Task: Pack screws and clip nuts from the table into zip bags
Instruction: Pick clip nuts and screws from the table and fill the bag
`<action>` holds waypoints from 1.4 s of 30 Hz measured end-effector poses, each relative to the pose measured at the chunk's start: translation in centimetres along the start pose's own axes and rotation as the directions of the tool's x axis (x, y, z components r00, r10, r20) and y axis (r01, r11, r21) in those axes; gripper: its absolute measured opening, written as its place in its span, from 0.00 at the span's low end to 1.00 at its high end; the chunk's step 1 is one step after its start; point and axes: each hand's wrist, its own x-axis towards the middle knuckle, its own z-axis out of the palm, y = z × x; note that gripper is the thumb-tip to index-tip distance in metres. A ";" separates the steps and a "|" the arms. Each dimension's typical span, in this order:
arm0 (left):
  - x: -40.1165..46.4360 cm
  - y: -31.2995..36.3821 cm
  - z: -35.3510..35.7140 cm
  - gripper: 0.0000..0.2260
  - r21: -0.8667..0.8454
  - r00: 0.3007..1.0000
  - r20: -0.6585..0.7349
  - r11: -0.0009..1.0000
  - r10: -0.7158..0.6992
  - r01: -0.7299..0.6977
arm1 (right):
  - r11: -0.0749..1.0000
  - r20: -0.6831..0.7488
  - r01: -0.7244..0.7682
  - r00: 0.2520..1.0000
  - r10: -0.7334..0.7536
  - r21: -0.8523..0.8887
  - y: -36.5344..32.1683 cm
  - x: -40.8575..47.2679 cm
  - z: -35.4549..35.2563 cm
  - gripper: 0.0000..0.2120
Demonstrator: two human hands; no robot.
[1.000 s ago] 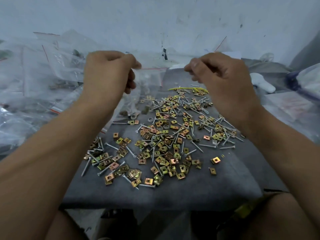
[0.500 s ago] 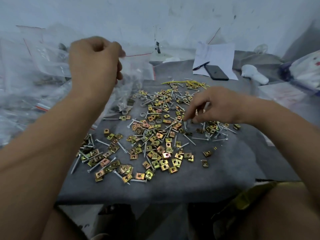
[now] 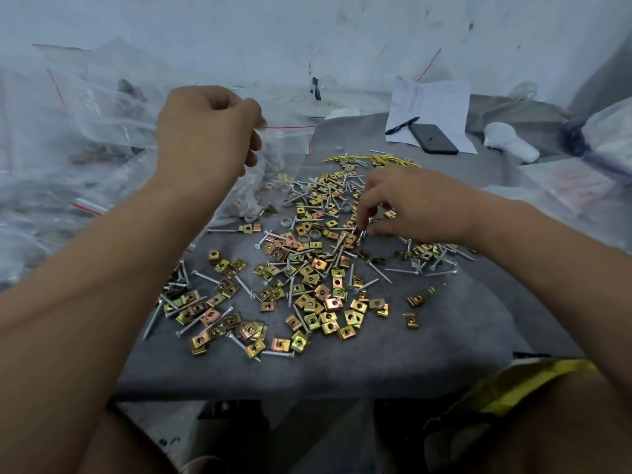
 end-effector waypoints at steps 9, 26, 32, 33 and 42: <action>-0.4 -0.1 0.1 0.08 0.015 0.999 0.032 1.000 -0.016 0.016 | 0.998 0.167 -0.056 0.984 0.053 0.012 0.1 -0.1 -0.3 0.05; -1.5 1.4 0.9 0.09 0.149 0.987 0.146 0.985 0.070 -0.092 | 0.335 -0.343 0.233 0.884 0.319 0.913 -1.6 -1.6 -2.5 0.15; -2.6 2.1 2.0 0.08 0.059 0.972 0.221 0.993 0.082 -0.097 | 0.098 -0.380 0.373 0.838 0.391 0.923 -4.1 0.7 -2.4 0.07; -2.7 2.1 2.1 0.08 0.023 0.972 0.227 0.997 0.065 -0.072 | 0.083 -0.374 0.371 0.850 0.371 0.925 -4.4 1.0 -2.3 0.07; -2.6 2.2 2.2 0.10 -0.079 0.974 0.224 0.996 0.044 -0.027 | 0.701 -0.536 0.152 0.760 0.368 0.697 -5.6 2.5 -1.8 0.02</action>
